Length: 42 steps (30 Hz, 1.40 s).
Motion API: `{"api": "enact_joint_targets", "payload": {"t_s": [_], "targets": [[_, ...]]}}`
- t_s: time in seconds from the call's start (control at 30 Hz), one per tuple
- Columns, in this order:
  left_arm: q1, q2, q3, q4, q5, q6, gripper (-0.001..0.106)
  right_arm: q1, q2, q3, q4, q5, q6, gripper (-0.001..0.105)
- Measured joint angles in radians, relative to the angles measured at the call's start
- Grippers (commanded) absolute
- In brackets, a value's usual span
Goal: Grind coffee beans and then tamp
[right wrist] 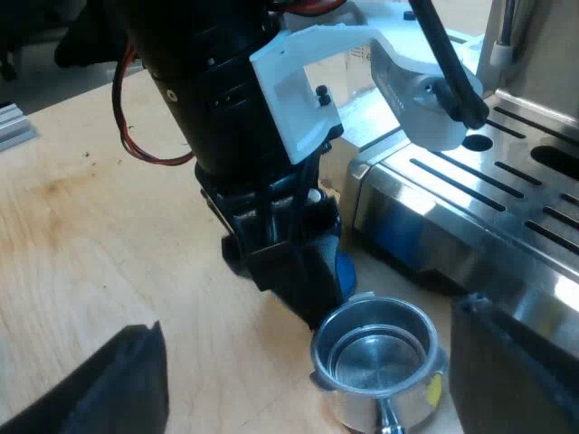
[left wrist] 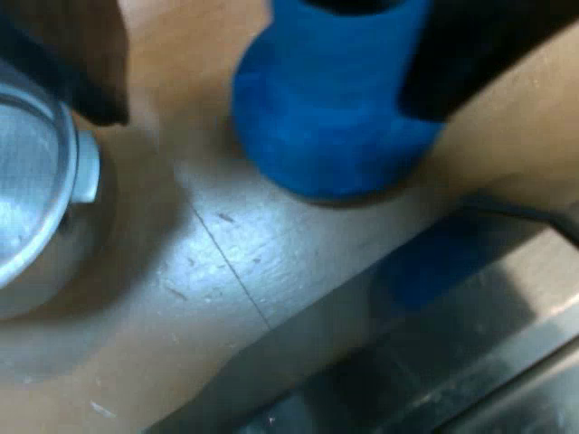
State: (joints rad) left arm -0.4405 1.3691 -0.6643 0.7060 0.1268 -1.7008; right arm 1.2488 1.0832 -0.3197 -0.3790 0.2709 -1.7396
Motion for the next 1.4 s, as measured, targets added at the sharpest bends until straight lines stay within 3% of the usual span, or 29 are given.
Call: {"api": "enact_joint_targets", "payload": {"t_s": [0.17,0.43,1.23,1.4], "targets": [[0.0,-0.009,-0.003,0.035,-0.01,0.001,0.074,0.0,0.0,0.0,0.0,-0.018,0.0,0.066],[0.0,-0.122,-0.003,0.045,-0.004,0.033,0.074,0.0,0.0,0.0,0.0,-0.029,0.0,0.066],[0.0,-0.132,-0.003,0.034,-0.002,0.038,0.074,0.0,0.0,0.0,0.0,-0.04,0.035,0.066],[0.0,-0.189,-0.001,0.049,-0.002,0.038,0.074,0.0,0.0,0.0,0.0,-0.04,0.035,0.066]]}}
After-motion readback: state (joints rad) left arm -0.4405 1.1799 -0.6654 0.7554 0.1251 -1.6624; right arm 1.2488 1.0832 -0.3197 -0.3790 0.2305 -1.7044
